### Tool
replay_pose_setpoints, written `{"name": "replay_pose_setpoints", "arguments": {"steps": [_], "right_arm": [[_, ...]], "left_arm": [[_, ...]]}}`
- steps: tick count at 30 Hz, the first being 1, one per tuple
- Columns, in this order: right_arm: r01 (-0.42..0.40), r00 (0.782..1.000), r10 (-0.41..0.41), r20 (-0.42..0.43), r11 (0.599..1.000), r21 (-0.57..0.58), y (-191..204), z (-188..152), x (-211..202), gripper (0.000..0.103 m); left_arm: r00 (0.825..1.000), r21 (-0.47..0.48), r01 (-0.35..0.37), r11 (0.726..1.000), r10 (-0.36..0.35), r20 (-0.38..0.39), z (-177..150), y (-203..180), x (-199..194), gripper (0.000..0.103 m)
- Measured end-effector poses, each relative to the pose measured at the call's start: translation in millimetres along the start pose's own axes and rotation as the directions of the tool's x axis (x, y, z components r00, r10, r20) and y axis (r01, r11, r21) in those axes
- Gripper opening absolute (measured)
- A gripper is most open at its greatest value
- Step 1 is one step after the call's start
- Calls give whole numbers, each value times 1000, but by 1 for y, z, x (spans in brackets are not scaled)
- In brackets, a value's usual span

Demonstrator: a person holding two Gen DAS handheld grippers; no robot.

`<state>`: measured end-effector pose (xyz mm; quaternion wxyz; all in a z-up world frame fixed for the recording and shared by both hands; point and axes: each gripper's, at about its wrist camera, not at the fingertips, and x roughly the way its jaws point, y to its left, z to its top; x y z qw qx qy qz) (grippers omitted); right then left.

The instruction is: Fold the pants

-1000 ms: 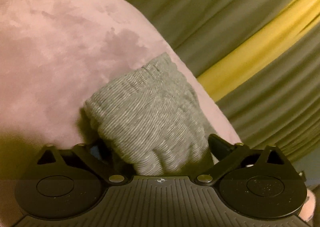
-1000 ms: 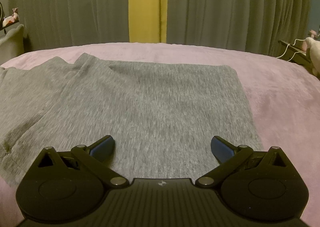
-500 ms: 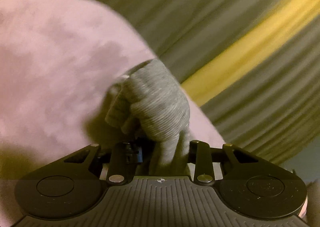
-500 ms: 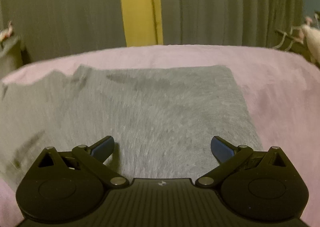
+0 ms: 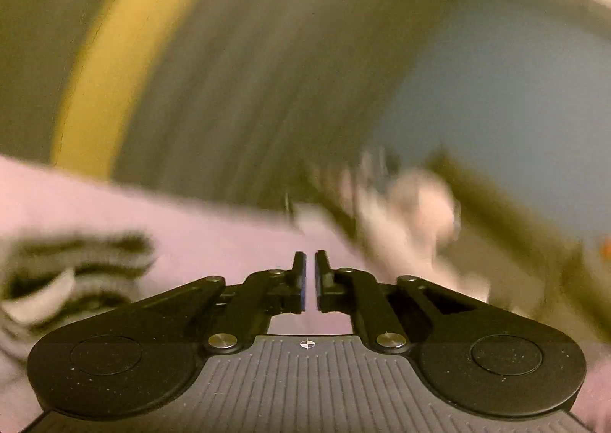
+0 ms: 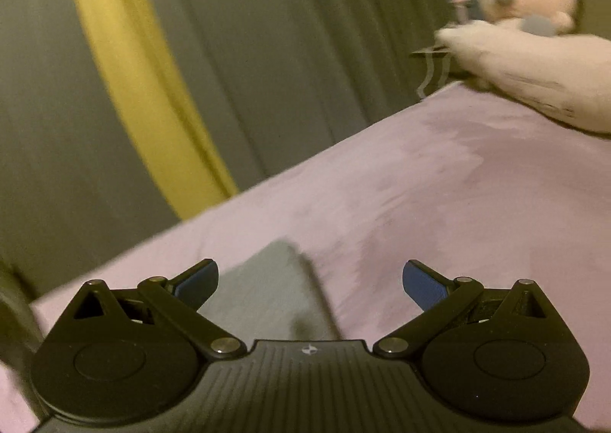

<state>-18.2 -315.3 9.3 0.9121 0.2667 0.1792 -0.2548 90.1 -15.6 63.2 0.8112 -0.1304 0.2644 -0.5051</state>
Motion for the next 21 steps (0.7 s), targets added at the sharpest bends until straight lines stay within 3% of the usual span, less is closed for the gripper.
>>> {"name": "replay_pose_setpoints", "arguments": {"steps": [2, 4, 6, 9, 11, 14, 16, 18, 19, 21], "right_arm": [[9, 1000, -10, 2, 999, 39, -14, 6, -5, 102], [-5, 1000, 6, -23, 999, 40, -19, 8, -8, 102], [-39, 998, 39, -48, 999, 1, -18, 4, -10, 103], [-99, 991, 94, -97, 994, -48, -4, -5, -4, 103], [-172, 972, 166, -168, 985, -21, 10, -13, 6, 102], [-300, 913, 282, -294, 954, -16, 47, -29, 21, 102], [-340, 909, 288, -300, 930, -137, 79, -39, 21, 102], [-369, 920, 287, -268, 865, -341, 113, -53, 17, 102], [-370, 924, 284, -255, 829, -419, 125, -60, 18, 103], [-366, 930, 280, -238, 756, -543, 148, -76, 20, 103]], "left_arm": [[988, 35, -1, 999, 6, -152, -30, -18, 41, 9], [974, 42, -28, 999, 37, -224, -50, -22, 54, 14], [972, 31, -99, 995, 104, -210, -49, -13, 46, 27], [969, -18, -225, 974, 221, -113, -40, 6, 11, 53], [943, -101, -332, 938, 330, -31, -33, 23, -20, 75], [874, -195, -471, 860, 485, 29, -32, 43, -60, 80], [831, -275, -523, 807, 555, 46, -33, 56, -85, 80], [796, -344, -549, 762, 602, 60, -36, 73, -112, 85], [786, -368, -555, 746, 615, 60, -39, 80, -122, 93], [802, -390, -546, 741, 597, 11, -36, 97, -119, 96]]}}
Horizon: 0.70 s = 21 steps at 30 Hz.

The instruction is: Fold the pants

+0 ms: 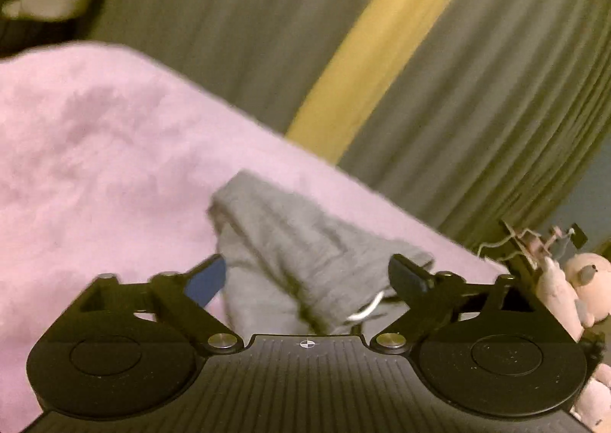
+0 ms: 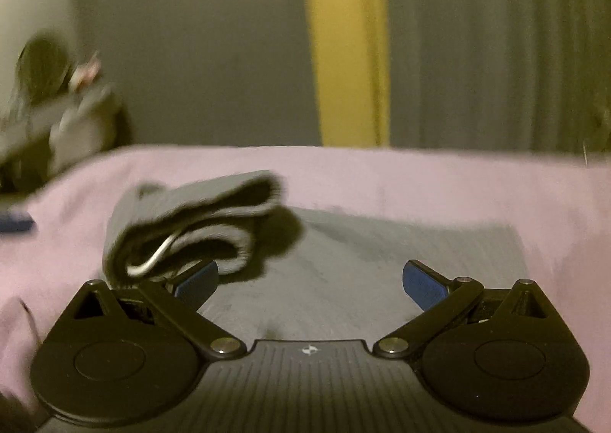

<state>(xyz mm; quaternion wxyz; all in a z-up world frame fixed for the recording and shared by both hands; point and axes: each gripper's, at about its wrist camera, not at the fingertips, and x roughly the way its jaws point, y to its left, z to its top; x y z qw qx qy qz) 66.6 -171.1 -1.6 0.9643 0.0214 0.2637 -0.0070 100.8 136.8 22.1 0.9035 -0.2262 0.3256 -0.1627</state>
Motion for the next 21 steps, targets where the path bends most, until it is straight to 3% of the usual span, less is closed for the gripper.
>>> {"name": "replay_pose_setpoints", "arguments": {"steps": [3, 6, 9, 11, 15, 18, 21], "right_arm": [[-11, 999, 10, -43, 1000, -7, 17, 1, 18, 102], [-13, 997, 20, -74, 996, 91, 17, -1, 27, 102], [25, 997, -15, -72, 990, 140, 12, -7, 18, 102], [62, 996, -51, -69, 982, 179, -1, -11, 9, 102], [142, 989, -125, -80, 954, 264, -36, -18, -9, 102], [167, 986, -150, -73, 920, 355, -58, -18, -18, 102], [147, 989, -133, -63, 881, 450, -73, -22, -25, 102]], "left_arm": [[979, -81, 141, 987, -151, -140, 11, 18, 24, 96], [947, -146, 230, 962, -256, -193, 18, 20, 52, 96], [935, -166, 217, 962, -254, -248, 19, 16, 76, 96], [918, -210, 224, 952, -279, -283, 18, 13, 92, 96], [932, -179, 174, 968, -221, -288, 20, 3, 122, 95], [924, -216, 136, 967, -202, -324, 17, 11, 135, 94], [916, -313, 112, 943, -219, -335, 16, 18, 149, 93]]}}
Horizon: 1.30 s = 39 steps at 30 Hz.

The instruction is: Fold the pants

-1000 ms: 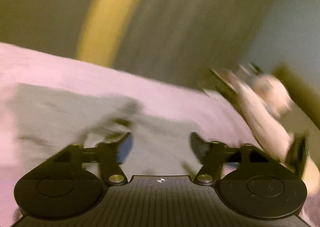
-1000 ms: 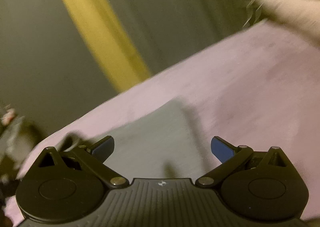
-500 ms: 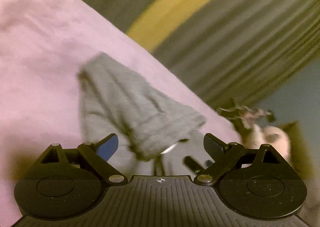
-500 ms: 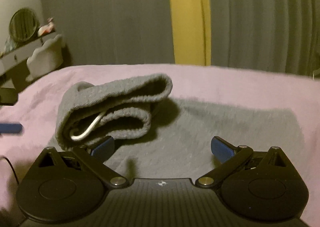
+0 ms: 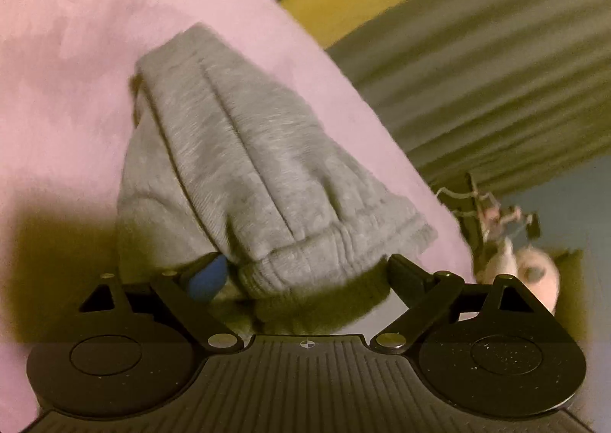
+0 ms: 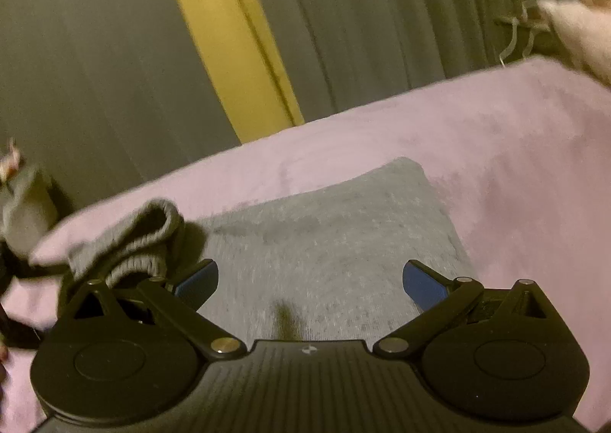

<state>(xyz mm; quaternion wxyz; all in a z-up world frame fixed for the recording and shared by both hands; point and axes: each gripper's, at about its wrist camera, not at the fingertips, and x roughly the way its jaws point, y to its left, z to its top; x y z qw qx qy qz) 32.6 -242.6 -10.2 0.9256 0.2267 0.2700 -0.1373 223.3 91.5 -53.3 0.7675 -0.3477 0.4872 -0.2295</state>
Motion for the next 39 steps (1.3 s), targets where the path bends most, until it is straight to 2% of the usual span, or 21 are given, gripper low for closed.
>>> {"name": "replay_pose_setpoints", "arguments": {"steps": [3, 6, 8, 10, 14, 18, 21, 26, 28, 30, 32, 34, 35, 36, 37, 39], "right_arm": [[-19, 1000, 19, -1, 999, 43, -10, -2, 4, 102], [-14, 1000, 14, -16, 999, 51, -15, 0, 9, 102], [-10, 1000, 10, -6, 998, 66, -18, 4, 3, 102], [-3, 1000, 1, 27, 996, 85, -24, 10, -7, 102], [25, 995, -39, 95, 989, 148, -41, 18, -21, 102], [29, 993, -51, 106, 979, 200, -49, 20, -26, 102], [6, 992, -32, 122, 979, 203, -46, 22, -31, 102], [-16, 986, -21, 167, 976, 217, -52, 25, -49, 102], [-19, 983, -22, 180, 974, 227, -55, 26, -54, 102], [-23, 981, -25, 192, 969, 244, -60, 28, -59, 102], [-28, 979, -28, 204, 964, 264, -66, 29, -65, 102], [-27, 976, -36, 215, 959, 281, -71, 31, -70, 102], [-26, 974, -40, 221, 957, 289, -75, 31, -72, 102], [-24, 973, -45, 225, 955, 294, -78, 30, -74, 102], [-20, 973, -50, 225, 954, 299, -81, 31, -76, 102], [-14, 974, -58, 217, 948, 317, -89, 32, -78, 102]], "left_arm": [[1000, 14, 11, 1000, -11, 20, 8, -8, 8, 83], [998, 72, -14, 997, 10, 63, 10, -22, 10, 68], [994, 122, -12, 992, -2, 112, 8, -32, -3, 55], [990, 154, -2, 988, -20, 138, 5, -36, -23, 52], [986, 144, 24, 989, -47, 159, -2, -36, -57, 50], [981, 226, 41, 973, -82, 174, -15, -52, -94, 50], [979, 320, 60, 946, -118, 165, -23, -75, -127, 49], [984, 474, 97, 875, -157, 88, -26, -134, -173, 48], [984, 552, 116, 825, -172, 50, -28, -166, -175, 47], [985, 611, 133, 780, -175, 8, -31, -199, -163, 41], [979, 645, 188, 741, -193, -64, -36, -233, -134, 15], [974, 646, 223, 730, -194, -117, -45, -258, -96, 16], [972, 651, 236, 721, -188, -144, -51, -268, -71, 23], [972, 649, 235, 724, -169, -164, -58, -274, -44, 25], [972, 630, 226, 743, -128, -198, -65, -277, -16, 27], [957, 543, 244, 804, -108, -270, -70, -267, 17, 27]]}}
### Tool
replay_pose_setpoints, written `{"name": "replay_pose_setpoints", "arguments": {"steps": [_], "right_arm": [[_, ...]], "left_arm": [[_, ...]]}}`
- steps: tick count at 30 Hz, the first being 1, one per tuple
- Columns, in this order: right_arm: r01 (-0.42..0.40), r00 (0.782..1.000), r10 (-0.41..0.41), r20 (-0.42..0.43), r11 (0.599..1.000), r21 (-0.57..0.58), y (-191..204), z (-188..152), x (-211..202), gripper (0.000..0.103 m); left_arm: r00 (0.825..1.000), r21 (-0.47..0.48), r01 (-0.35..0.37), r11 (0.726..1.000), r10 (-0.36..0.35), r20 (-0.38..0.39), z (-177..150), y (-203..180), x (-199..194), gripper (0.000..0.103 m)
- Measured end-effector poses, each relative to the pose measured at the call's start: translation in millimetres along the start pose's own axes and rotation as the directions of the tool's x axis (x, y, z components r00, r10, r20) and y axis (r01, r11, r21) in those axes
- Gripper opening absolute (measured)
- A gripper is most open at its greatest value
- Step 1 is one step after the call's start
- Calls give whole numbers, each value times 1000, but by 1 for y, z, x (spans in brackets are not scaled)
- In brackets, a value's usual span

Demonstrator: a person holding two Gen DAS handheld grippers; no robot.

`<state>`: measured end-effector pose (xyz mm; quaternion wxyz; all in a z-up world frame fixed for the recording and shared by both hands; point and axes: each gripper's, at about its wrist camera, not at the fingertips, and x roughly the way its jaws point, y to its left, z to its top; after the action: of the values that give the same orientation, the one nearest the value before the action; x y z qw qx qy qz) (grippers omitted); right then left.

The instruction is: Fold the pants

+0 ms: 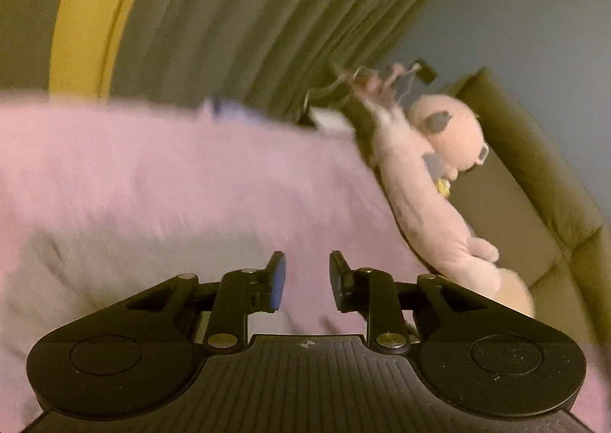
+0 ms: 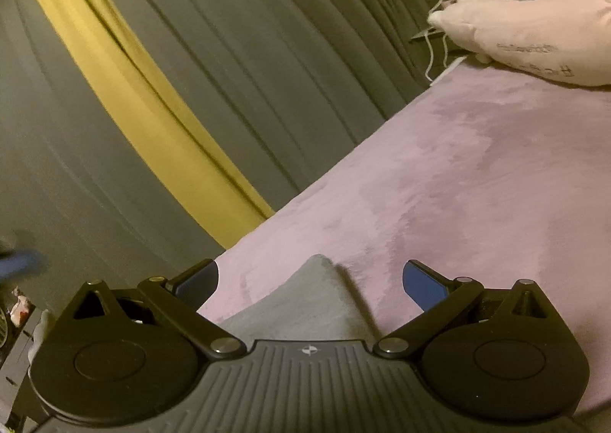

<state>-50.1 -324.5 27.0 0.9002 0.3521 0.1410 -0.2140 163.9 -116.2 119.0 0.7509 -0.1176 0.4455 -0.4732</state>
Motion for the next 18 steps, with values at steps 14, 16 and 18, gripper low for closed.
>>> {"name": "replay_pose_setpoints", "arguments": {"steps": [14, 16, 18], "right_arm": [[-167, 808, 131, -574, 986, -11, 3, -83, -13, 102], [-184, 759, 139, -636, 983, -4, 8, -97, -5, 102], [-189, 728, 170, -664, 981, 44, 6, -109, 4, 102]], "left_arm": [[930, -316, -196, 928, 278, 239, -116, 114, -126, 86], [929, -354, -191, 915, 285, 235, -129, 121, -135, 87], [933, -377, -186, 907, 284, 222, -142, 126, -136, 88]]}}
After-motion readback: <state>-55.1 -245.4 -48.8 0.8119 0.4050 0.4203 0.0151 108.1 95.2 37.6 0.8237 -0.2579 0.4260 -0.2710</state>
